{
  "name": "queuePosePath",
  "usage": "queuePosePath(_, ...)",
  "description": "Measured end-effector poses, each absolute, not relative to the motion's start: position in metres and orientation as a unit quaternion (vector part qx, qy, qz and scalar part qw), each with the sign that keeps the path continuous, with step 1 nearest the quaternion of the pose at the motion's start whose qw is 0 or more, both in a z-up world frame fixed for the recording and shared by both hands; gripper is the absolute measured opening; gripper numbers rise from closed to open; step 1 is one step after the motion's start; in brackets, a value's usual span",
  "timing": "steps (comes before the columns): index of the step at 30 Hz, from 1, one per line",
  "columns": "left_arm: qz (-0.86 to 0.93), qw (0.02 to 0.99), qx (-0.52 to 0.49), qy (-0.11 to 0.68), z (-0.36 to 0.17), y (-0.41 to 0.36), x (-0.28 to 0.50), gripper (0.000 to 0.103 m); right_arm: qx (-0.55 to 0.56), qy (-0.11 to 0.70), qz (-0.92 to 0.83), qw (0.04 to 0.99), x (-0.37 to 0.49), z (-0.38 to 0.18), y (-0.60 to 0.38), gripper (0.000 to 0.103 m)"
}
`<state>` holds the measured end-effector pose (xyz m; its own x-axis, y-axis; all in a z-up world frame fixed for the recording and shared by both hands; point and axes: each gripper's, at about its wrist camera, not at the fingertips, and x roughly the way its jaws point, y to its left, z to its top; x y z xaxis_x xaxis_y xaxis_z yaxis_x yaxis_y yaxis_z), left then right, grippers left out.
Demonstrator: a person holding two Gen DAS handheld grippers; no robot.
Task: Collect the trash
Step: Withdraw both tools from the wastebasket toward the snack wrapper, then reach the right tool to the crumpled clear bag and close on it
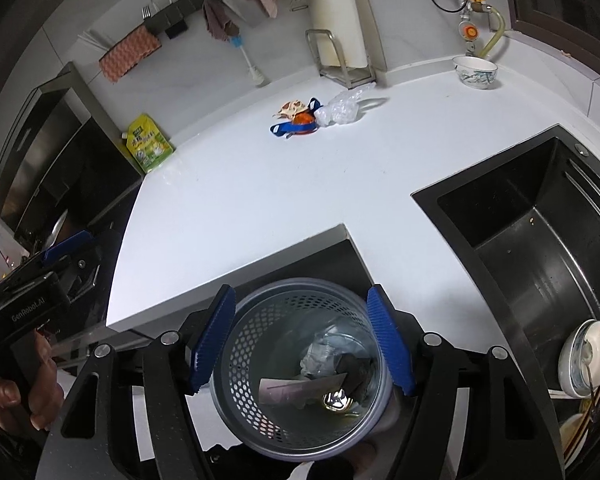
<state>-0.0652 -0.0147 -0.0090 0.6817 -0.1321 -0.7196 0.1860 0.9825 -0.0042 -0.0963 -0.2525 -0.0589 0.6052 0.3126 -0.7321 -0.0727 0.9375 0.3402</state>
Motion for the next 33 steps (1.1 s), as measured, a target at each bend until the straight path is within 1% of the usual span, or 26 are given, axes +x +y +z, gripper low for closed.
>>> queuePosePath(5, -0.082, 0.919, 0.038, 0.385, -0.004, -0.008, -0.055, 0.078, 0.148, 0.418, 0.098, 0.891, -0.083, -0.054, -0.257, 0.066)
queuePosePath(11, -0.091, 0.920, 0.043, 0.378, -0.004, 0.004, -0.017, 0.080, 0.155, 0.401, 0.071, 0.900, -0.053, -0.050, -0.254, 0.066)
queuePosePath(19, -0.131, 0.913, 0.055, 0.382, -0.012, 0.019, 0.083, 0.081, 0.163, 0.397, 0.015, 0.903, 0.016, -0.053, -0.239, 0.066)
queuePosePath(28, -0.177, 0.897, 0.065, 0.400, -0.040, 0.022, 0.211, 0.081, 0.190, 0.401, -0.041, 0.895, 0.106, -0.074, -0.220, 0.066)
queuePosePath(33, -0.194, 0.894, 0.089, 0.395, -0.053, 0.013, 0.256, 0.081, 0.197, 0.400, -0.063, 0.893, 0.143, -0.085, -0.219, 0.066)
